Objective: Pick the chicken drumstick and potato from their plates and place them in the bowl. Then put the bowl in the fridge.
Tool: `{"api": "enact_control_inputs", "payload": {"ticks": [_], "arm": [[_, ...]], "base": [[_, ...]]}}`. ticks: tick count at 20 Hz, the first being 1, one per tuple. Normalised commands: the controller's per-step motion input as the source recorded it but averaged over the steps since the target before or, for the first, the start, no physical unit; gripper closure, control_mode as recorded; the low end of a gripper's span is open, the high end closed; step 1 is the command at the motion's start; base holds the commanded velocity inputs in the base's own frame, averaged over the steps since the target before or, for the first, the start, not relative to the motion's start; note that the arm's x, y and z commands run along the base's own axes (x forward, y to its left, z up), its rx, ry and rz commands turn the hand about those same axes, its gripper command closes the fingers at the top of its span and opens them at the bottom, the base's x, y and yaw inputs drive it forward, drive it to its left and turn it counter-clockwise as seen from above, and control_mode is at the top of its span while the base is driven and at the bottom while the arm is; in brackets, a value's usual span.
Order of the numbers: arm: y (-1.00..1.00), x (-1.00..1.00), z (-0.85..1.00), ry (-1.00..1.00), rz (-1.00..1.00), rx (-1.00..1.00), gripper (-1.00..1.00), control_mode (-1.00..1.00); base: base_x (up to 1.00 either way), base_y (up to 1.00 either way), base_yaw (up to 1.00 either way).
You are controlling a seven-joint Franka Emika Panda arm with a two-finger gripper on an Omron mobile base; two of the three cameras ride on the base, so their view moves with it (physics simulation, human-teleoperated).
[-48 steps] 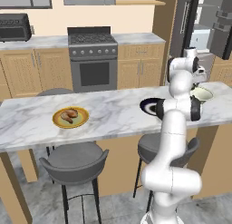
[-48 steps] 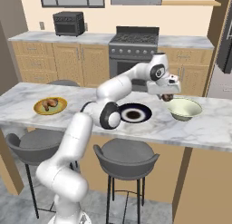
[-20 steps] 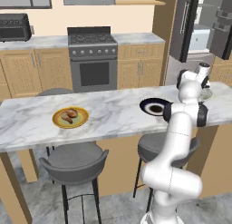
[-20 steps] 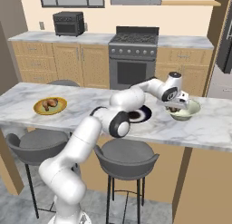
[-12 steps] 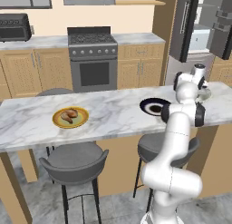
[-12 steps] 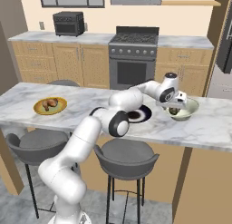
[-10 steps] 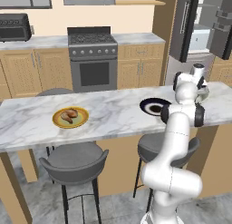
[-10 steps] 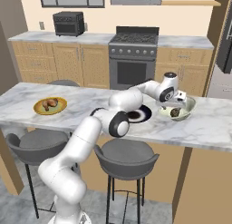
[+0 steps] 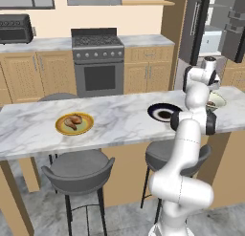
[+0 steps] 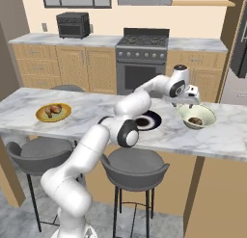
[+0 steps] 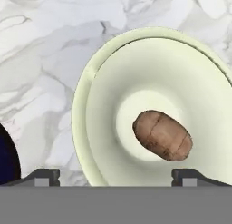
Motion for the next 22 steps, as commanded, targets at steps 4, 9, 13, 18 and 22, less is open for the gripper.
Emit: {"api": "enact_control_inputs", "payload": {"ticks": [4,9,13,18,22], "arm": [[0.44,-0.55,0.28,0.03,0.02,0.00,-1.00,-1.00],[0.72,-0.67,0.03,0.00,0.01,0.00,-1.00,-1.00],[0.82,-0.64,-0.14,0.00,0.00,0.00,-1.00,-1.00],[0.82,-0.68,-0.38,0.00,0.00,0.00,-1.00,-1.00],[0.80,-0.71,-0.43,0.01,0.00,0.00,-1.00,-1.00]], "base": [[0.00,0.00,0.00],[0.00,0.00,0.00],[0.00,0.00,0.00],[0.00,0.00,0.00],[0.00,0.00,0.00]]}}
